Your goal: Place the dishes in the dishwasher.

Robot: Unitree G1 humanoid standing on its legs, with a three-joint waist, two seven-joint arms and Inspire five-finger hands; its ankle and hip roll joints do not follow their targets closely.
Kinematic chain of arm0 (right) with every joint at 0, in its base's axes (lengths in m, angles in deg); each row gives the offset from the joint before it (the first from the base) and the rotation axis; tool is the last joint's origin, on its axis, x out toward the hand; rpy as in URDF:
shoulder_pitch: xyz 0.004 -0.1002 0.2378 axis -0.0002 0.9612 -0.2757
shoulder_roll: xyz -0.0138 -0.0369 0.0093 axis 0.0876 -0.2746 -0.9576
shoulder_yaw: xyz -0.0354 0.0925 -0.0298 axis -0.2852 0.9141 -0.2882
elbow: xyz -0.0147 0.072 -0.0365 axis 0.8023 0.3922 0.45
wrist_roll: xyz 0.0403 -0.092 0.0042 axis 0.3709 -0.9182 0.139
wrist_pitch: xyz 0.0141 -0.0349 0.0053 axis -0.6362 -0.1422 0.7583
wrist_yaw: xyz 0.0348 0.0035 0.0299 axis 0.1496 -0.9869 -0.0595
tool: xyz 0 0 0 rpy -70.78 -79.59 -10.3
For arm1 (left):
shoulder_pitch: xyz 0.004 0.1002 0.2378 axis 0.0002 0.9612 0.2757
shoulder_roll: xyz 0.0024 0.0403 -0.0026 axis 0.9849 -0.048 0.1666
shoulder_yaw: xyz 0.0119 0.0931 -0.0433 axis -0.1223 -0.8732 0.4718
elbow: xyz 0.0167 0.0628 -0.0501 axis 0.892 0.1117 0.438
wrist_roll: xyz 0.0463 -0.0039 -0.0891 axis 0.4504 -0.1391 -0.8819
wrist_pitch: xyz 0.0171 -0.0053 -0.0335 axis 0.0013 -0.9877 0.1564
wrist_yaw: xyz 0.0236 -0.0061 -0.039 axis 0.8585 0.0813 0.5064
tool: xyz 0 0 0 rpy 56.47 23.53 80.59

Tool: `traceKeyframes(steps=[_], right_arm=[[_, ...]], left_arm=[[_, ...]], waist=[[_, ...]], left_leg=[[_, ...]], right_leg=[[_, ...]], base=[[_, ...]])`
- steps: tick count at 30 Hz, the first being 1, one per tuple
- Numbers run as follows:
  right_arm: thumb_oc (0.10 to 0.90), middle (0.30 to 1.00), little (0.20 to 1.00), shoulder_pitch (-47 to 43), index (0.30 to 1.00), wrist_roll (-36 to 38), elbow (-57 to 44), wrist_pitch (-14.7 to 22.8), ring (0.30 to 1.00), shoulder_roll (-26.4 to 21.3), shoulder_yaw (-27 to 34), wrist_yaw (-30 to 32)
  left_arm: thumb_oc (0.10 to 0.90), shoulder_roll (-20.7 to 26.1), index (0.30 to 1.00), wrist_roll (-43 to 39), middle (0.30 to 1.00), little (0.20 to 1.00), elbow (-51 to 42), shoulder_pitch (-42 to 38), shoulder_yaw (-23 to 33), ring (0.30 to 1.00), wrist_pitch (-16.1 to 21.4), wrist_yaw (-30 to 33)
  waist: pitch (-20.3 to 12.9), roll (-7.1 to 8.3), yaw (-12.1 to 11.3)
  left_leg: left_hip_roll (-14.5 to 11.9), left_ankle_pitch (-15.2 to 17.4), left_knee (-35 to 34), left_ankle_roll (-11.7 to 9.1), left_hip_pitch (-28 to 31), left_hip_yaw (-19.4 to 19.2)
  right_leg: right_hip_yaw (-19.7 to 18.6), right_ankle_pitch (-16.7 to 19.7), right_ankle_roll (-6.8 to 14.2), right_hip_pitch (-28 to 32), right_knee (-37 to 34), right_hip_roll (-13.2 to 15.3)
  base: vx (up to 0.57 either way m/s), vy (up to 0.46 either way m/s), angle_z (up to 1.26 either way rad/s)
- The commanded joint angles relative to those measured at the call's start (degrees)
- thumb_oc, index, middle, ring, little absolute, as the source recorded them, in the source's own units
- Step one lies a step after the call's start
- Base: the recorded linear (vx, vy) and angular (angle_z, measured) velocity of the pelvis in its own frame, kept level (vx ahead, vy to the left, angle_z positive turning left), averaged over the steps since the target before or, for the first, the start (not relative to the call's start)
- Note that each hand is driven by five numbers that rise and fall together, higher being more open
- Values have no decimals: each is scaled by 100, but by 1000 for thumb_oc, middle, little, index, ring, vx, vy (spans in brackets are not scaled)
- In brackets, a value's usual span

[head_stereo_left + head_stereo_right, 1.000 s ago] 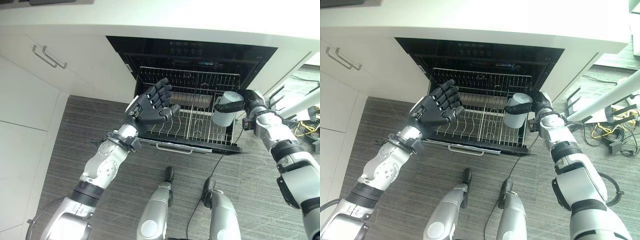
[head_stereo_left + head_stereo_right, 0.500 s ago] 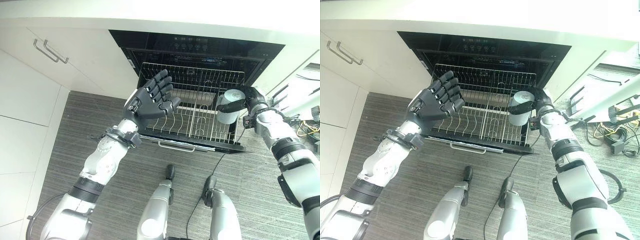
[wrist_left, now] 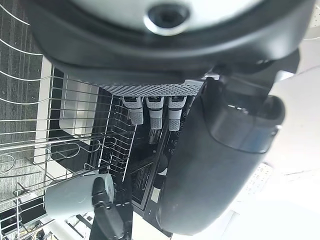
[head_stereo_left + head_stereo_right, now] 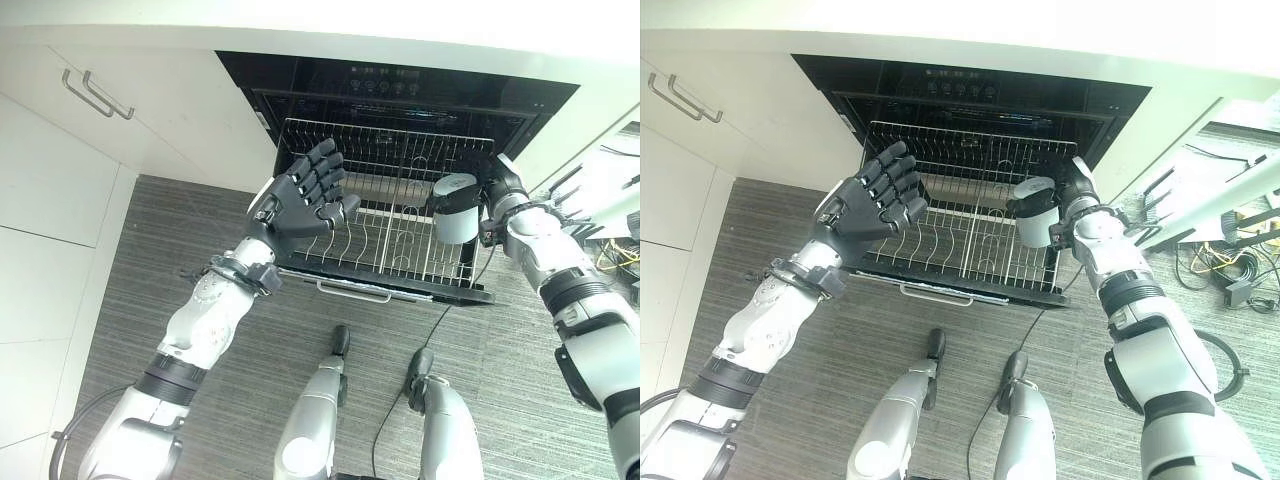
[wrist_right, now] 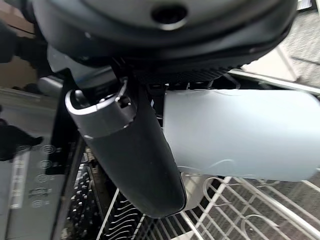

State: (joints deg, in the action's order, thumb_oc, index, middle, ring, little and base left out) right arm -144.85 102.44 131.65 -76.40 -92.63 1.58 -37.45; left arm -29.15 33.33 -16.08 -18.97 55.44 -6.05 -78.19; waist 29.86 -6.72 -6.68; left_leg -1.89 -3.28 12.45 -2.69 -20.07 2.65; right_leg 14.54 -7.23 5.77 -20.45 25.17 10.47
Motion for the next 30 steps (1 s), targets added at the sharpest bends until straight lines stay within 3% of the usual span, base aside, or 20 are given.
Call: traceKeyframes(steps=[1, 14, 21, 30], right_arm=[[800, 900, 900, -761, 900, -3, -546, 683, 900, -167, -234, 113], [800, 900, 900, -603, 900, -364, -1540, 850, 900, -262, -41, 242], [800, 900, 900, -393, 900, -273, -2323, 1086, 900, -269, 355, 406], [800, 900, 900, 1176, 900, -136, -4085, 723, 900, 163, 1120, 204]], left_arm=[[800, 157, 900, -153, 900, 900, -831, -341, 230, 900, 726, -182], [800, 162, 900, -48, 900, 900, -936, -80, 318, 900, 785, -198], [800, 126, 900, 46, 900, 900, -1041, 123, 412, 900, 899, -178], [800, -151, 900, 424, 900, 900, -1374, 726, 764, 900, 1176, 5]], waist=[[-387, 181, -77], [-473, 240, -27], [-520, 262, 32], [-723, 381, 186]], left_leg=[[-152, 754, 474, -77, 3, -262], [-164, 782, 474, -55, -2, -280], [-170, 807, 474, -39, 2, -276], [-186, 886, 474, 4, 113, -300]], right_leg=[[-209, 471, -50, 178, -798, 108], [-269, 472, -44, 141, -798, 73], [-320, 469, -44, 123, -798, 49], [-424, 426, -59, 194, -798, -3]], base=[[0, 0, 0], [0, 0, 0], [0, 0, 0], [26, 7, -4]])
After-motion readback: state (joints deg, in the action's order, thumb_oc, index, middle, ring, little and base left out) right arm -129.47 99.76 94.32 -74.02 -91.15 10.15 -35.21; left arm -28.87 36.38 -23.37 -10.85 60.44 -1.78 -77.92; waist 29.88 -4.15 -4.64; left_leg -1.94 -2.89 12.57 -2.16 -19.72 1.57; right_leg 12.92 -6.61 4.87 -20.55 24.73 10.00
